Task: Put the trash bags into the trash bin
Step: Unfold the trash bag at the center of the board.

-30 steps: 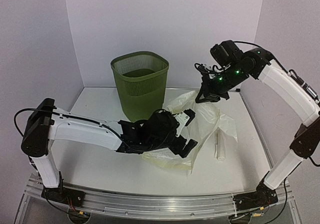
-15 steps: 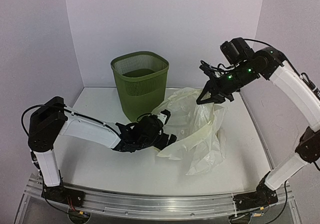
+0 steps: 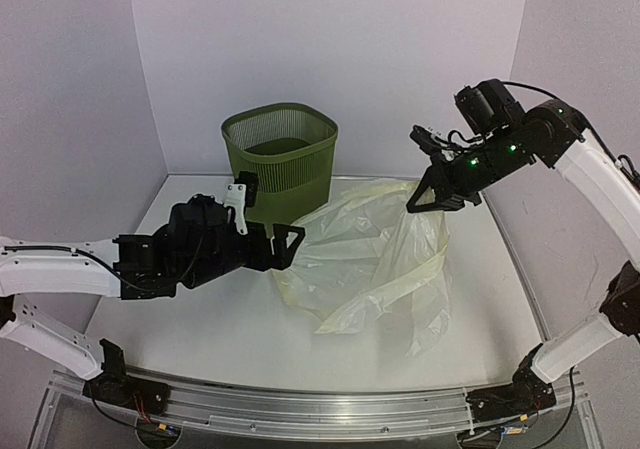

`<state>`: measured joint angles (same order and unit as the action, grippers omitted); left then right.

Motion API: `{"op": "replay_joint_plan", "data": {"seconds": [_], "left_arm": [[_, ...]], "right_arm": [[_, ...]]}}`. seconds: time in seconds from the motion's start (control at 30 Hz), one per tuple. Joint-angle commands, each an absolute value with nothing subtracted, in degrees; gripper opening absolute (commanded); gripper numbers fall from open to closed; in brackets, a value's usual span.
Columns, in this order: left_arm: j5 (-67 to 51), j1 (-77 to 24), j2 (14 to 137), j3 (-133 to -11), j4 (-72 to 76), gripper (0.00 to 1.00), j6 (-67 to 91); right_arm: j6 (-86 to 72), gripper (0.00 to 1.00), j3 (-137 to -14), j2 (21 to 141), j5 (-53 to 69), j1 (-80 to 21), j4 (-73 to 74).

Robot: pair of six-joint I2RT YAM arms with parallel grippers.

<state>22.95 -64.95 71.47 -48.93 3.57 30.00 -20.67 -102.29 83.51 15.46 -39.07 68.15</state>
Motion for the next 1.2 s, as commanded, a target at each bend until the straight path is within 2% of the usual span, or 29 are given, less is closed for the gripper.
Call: {"op": "replay_joint_plan", "data": {"seconds": [0.0, 0.23, 0.4, 0.6, 0.73, 0.83, 0.9, 0.93, 1.0, 1.03, 1.07, 1.17], "left_arm": [[24.7, -63.2, 67.8, -44.4, -3.4, 1.0, 33.6], [10.6, -62.1, 61.1, -33.7, 10.5, 1.0, 29.5], [7.5, -62.0, 60.0, -30.6, 17.5, 1.0, 29.4], [14.3, -62.0, 71.6, -38.5, 18.6, 1.0, 32.1], [21.4, -61.1, 80.4, -48.7, 10.9, 1.0, 35.9], [17.9, -60.3, 80.6, -47.8, 19.5, 0.97, 35.1], [15.2, -60.2, 79.8, -46.9, 25.2, 0.85, 34.0], [13.8, -60.2, 79.4, -46.7, 27.4, 0.73, 32.9], [12.0, -60.2, 79.5, -48.3, 28.3, 0.24, 30.9], [12.1, -60.2, 79.8, -50.1, 25.9, 0.05, 30.1], [12.6, -60.2, 80.1, -52.6, 23.1, 0.0, 29.1], [14.8, -60.2, 79.0, -57.8, 17.1, 0.0, 25.8]], "right_arm": [[-19.5, 0.0, -103.4, 82.1, 19.4, -39.0, 66.0], [-22.4, 0.0, -108.0, 82.6, 19.2, -39.0, 64.9], [-23.1, 0.0, -111.5, 83.6, 21.1, -39.0, 64.5], [-22.8, 0.0, -114.2, 84.3, 26.1, -39.0, 64.2], [-22.3, 0.0, -114.8, 83.2, 28.0, -39.0, 64.0], [-22.1, 0.0, -113.9, 81.6, 26.7, -39.0, 63.9], [-21.9, 0.0, -112.7, 81.0, 25.3, -39.0, 63.8], [-21.8, 0.0, -112.2, 80.8, 24.7, -39.0, 63.7], [-22.0, 0.0, -111.4, 81.1, 24.2, -39.0, 63.4], [-22.3, 0.0, -111.4, 81.5, 23.6, -39.0, 63.4], [-22.7, 0.0, -111.5, 81.9, 22.0, -39.0, 63.5], [-21.7, 0.0, -112.3, 83.1, 12.1, -39.0, 64.2]]}}
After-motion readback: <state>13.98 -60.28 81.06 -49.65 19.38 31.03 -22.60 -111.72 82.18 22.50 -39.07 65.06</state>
